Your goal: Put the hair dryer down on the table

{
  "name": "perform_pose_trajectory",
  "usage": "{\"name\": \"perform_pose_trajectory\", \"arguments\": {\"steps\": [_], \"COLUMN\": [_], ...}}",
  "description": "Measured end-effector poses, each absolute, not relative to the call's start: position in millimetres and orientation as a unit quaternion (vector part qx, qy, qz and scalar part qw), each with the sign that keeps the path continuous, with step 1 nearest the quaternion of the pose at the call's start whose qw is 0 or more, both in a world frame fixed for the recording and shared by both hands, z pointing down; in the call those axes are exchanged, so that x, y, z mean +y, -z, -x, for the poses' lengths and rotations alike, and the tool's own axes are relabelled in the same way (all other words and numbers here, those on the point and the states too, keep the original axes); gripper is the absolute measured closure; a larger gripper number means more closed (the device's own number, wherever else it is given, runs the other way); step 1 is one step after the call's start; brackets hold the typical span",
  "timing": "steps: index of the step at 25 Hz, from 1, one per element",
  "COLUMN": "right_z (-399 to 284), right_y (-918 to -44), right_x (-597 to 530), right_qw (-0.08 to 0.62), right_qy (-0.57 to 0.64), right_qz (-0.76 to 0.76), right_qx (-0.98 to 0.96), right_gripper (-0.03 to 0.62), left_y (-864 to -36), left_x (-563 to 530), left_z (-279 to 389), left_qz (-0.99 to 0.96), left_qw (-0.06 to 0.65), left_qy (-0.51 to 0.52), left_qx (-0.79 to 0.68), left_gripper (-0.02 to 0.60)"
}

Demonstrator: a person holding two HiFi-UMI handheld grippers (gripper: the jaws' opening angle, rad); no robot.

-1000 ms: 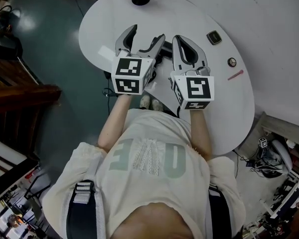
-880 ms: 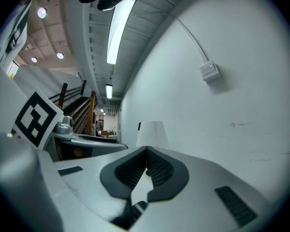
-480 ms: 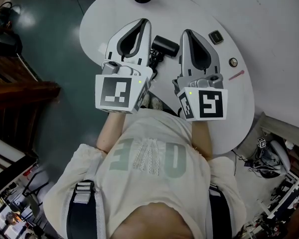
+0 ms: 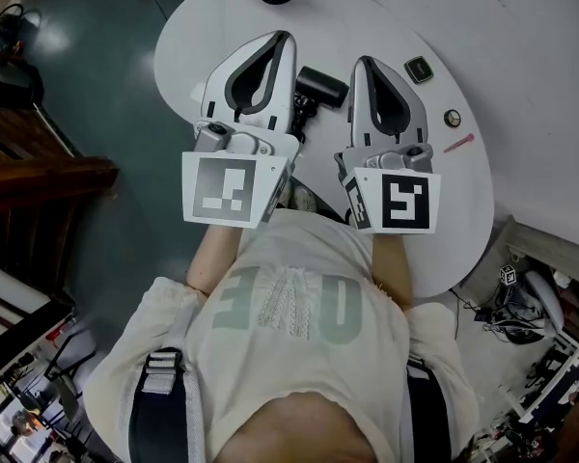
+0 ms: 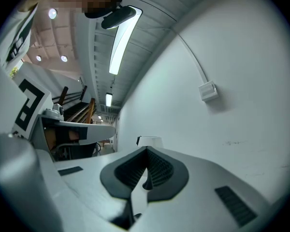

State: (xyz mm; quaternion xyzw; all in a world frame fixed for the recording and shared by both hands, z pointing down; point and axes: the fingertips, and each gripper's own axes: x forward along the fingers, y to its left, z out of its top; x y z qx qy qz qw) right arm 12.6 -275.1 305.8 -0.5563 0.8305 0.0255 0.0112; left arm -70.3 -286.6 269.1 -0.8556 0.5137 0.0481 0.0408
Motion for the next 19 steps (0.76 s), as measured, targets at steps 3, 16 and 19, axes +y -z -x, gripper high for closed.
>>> {"name": "perform_pose_trajectory", "arguments": {"steps": [3,16,19], "right_z": [-12.6,-6.9,-6.3], "right_y": [-307.6,-307.4,-306.1], "right_x": [-275.2,-275.5,-275.4], "right_qw": [0.009,-0.007,0.0], "right_qy": [-0.024,-0.036,-0.031], "right_qz": [0.556,0.548,0.546], "right_qx": [0.831,0.835,0.837], "right_gripper": [0.591,0.589,0.589], "left_y": [-268.8,-266.5,-268.1], "left_x": [-286.2,-284.2,-285.0], "left_z": [69.9,71.0,73.1], "left_qz": [0.857,0.857,0.856], "left_qw": [0.039,0.04,0.038], "left_qy": [-0.051,-0.055,-0.054], "left_qx": [0.512,0.511,0.513], "left_gripper": [0.574,0.574,0.574]}}
